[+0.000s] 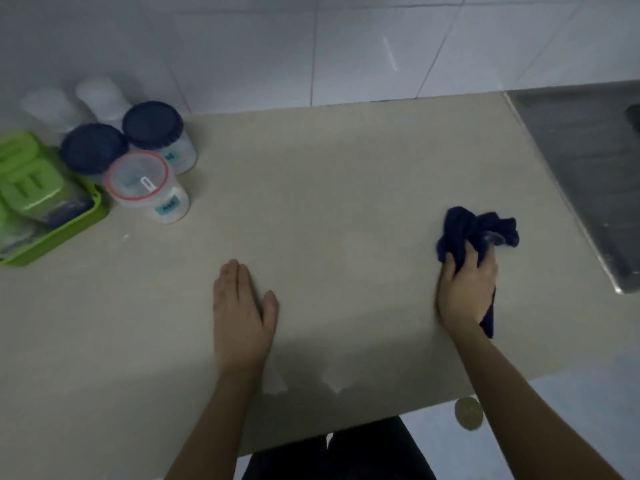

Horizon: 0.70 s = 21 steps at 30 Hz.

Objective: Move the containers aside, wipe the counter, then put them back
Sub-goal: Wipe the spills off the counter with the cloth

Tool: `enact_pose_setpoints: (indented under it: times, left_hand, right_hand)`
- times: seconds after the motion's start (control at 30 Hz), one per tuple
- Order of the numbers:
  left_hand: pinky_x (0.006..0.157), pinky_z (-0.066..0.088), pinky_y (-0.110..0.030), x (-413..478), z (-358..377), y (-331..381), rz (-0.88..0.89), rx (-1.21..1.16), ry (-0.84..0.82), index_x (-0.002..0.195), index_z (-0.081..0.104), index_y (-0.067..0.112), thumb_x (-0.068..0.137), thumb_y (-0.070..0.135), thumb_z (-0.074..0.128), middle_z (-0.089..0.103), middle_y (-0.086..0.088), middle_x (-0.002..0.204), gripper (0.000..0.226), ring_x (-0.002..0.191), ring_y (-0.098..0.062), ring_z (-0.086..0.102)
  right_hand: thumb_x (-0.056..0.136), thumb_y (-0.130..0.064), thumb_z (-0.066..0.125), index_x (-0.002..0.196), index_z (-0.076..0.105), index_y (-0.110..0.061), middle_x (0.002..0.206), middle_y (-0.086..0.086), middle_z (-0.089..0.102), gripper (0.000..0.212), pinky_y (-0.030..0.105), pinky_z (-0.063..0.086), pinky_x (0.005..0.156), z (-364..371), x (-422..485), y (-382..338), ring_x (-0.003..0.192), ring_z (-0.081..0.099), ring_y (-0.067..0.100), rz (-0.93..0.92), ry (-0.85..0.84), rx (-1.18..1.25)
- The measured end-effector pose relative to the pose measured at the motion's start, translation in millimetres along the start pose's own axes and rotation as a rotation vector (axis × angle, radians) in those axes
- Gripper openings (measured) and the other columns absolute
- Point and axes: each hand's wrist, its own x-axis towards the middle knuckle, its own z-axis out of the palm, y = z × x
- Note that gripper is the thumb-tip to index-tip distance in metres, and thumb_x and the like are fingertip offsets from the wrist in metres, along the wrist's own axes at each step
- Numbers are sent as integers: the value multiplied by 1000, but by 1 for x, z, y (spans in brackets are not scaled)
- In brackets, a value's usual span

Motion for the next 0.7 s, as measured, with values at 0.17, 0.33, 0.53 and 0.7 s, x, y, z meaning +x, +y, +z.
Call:
enact_pose_setpoints:
  times: [0.17, 0.33, 0.53, 0.7]
  left_hand:
    - [121, 16, -41, -1, -5, 4, -23, -6, -27, 143, 32, -4, 93, 33, 43, 31, -17, 153, 63, 144, -28, 23]
    - [120, 18, -43, -3, -9, 5, -21, 11, -68, 148, 25, 4, 95, 35, 38, 25, -11, 156, 63, 145, -22, 19]
    - [119, 19, -46, -3, -6, 1, 20, 4, -57, 145, 29, -1, 95, 38, 36, 28, -16, 154, 64, 144, -26, 22]
    - [120, 18, -43, -1, -5, 2, 13, 11, -33, 143, 33, -4, 93, 41, 32, 31, -18, 153, 67, 143, -29, 24]
  right_hand:
    - [92, -27, 51, 133, 45, -13, 146, 22, 38, 44, 45, 38, 108, 38, -39, -97, 126, 44, 39, -251, -94, 18]
    - [84, -28, 61, 128, 54, -12, 140, 24, 47, 47, 50, 34, 112, 65, -90, -167, 127, 48, 39, -705, -304, 143]
    - [93, -36, 52, 132, 52, -15, 145, 17, 44, 44, 45, 37, 109, 9, -59, -27, 130, 44, 35, -701, -343, 144]
    - [95, -33, 45, 134, 46, -14, 143, 16, 41, 44, 42, 40, 105, -33, -21, 53, 124, 44, 36, -273, -190, 149]
